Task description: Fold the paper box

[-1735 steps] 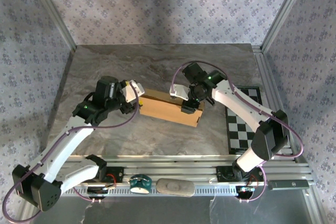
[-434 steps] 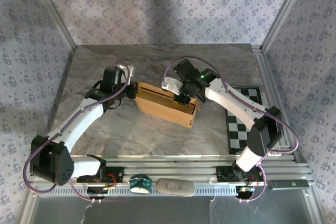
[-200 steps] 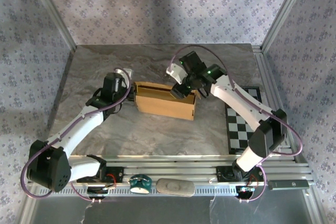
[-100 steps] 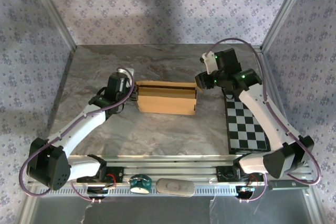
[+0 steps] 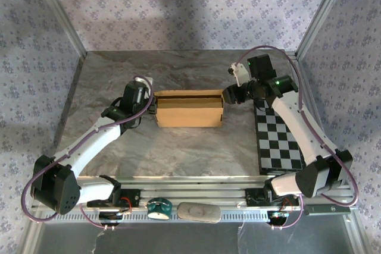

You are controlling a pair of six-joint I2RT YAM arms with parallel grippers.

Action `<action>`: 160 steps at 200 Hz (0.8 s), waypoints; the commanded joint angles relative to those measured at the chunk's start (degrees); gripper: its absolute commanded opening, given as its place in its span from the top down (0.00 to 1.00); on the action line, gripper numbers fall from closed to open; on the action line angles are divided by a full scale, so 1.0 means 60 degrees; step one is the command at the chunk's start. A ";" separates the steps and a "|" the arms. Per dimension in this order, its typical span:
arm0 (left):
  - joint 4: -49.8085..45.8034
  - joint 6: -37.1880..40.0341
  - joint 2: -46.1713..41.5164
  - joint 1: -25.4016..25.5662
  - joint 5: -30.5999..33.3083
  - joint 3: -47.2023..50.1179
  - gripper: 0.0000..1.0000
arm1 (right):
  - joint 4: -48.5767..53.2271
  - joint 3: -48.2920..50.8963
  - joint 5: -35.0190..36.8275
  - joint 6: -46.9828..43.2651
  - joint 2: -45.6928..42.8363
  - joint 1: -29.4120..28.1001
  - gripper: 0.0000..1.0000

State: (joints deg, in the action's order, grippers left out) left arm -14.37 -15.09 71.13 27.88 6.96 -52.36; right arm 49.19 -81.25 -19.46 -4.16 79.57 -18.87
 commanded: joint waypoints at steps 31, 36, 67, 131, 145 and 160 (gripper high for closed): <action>-0.0856 0.0097 0.0258 0.0100 0.0158 -0.0223 1.00 | 0.0429 -0.0660 0.0519 -0.0879 0.0992 0.0152 0.57; -0.0870 0.0098 0.0266 0.0112 0.0160 -0.0235 1.00 | 0.0434 -0.0787 0.0534 -0.0927 0.1094 0.0205 0.55; -0.0867 0.0123 0.0297 0.0102 0.0162 -0.0271 1.00 | 0.0383 -0.1027 0.0582 -0.1092 0.1359 0.0231 0.53; -0.0882 0.0171 0.0432 0.0127 0.0148 -0.0412 1.00 | 0.0349 -0.0885 0.0431 -0.1064 0.1556 0.0173 0.71; -0.0892 0.0172 0.0461 0.0116 0.0153 -0.0442 1.00 | 0.0345 -0.0930 0.0411 -0.1019 0.1642 0.0144 0.74; -0.0915 0.0171 0.0479 0.0127 0.0136 -0.0446 1.00 | 0.0374 -0.0938 0.0502 -0.1018 0.1694 0.0075 0.75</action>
State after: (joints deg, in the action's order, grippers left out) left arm -15.29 -14.85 72.55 28.29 7.14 -53.98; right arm 50.61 -85.45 -16.73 -10.11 88.88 -17.78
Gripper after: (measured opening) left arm 0.044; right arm 0.257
